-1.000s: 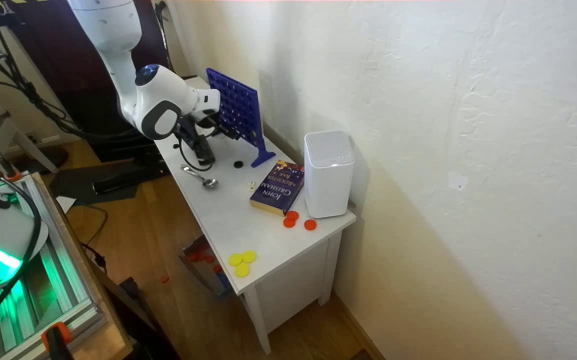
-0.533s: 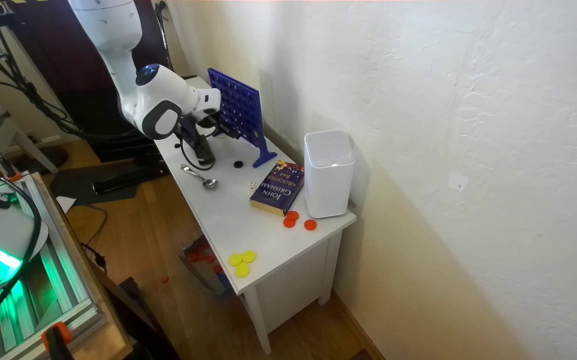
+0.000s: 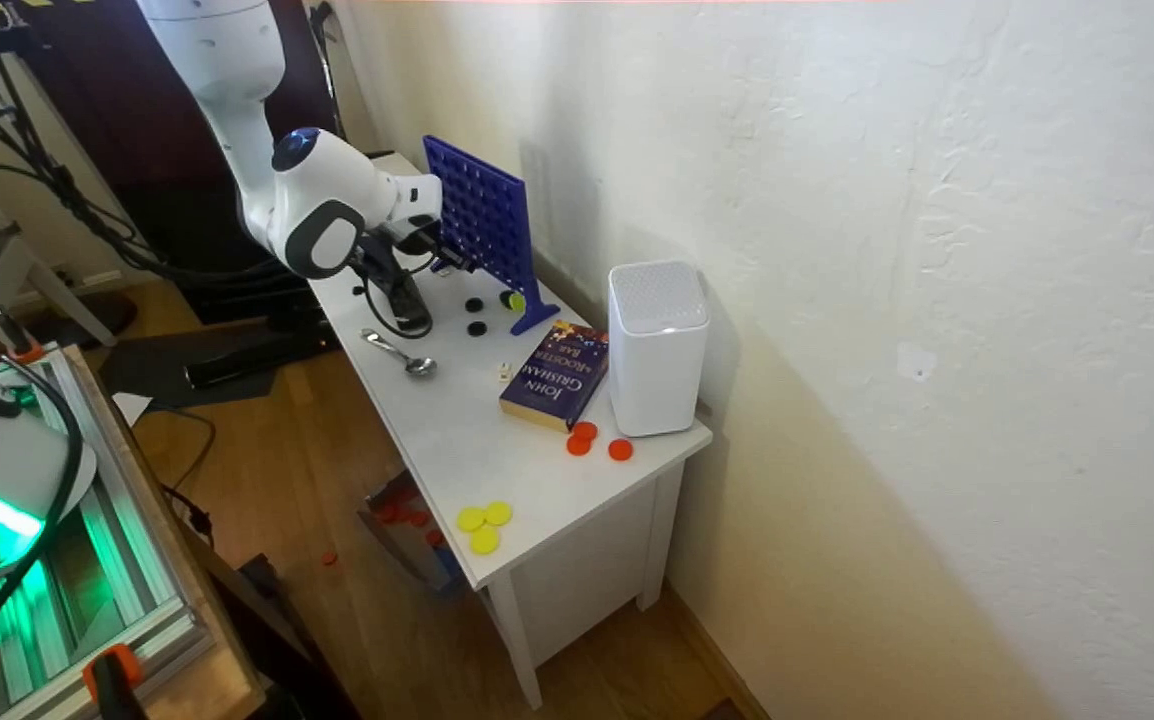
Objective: Release the chips from the blue gameboard.
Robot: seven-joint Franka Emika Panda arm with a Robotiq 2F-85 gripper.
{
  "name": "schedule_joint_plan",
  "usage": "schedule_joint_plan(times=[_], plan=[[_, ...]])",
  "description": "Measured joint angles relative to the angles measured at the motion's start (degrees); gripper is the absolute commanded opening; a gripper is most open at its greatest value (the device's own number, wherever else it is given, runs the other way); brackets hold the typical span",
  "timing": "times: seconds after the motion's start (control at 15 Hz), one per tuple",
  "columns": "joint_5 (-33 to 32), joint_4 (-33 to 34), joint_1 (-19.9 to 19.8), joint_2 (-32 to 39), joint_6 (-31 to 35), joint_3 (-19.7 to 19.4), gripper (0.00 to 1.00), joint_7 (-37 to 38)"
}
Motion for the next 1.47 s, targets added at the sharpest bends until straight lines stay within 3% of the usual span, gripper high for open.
schedule_joint_plan(times=[0.33,0.4,0.47,0.53,0.8,1.07,1.27,1.47], plan=[[0.03,-0.1,0.0,0.0,0.0,-0.09,0.03,-0.42],[0.28,-0.29,0.0,-0.08,-0.22,-0.17,0.11,-0.42],[0.72,-0.74,-0.01,-0.35,-0.72,-0.27,0.29,-0.43],[1.33,-1.46,0.05,-0.85,-1.3,-0.51,0.3,-0.47],[3.07,-8.24,0.07,-8.81,-8.83,-1.28,0.58,-0.5],[3.07,-14.7,1.4,-21.81,-23.44,-3.25,0.86,-0.59],[2.86,-18.25,6.29,-31.67,-37.47,-9.83,1.0,-0.55],[-4.38,-18.6,16.09,-39.58,-51.08,-23.72,1.0,4.6]])
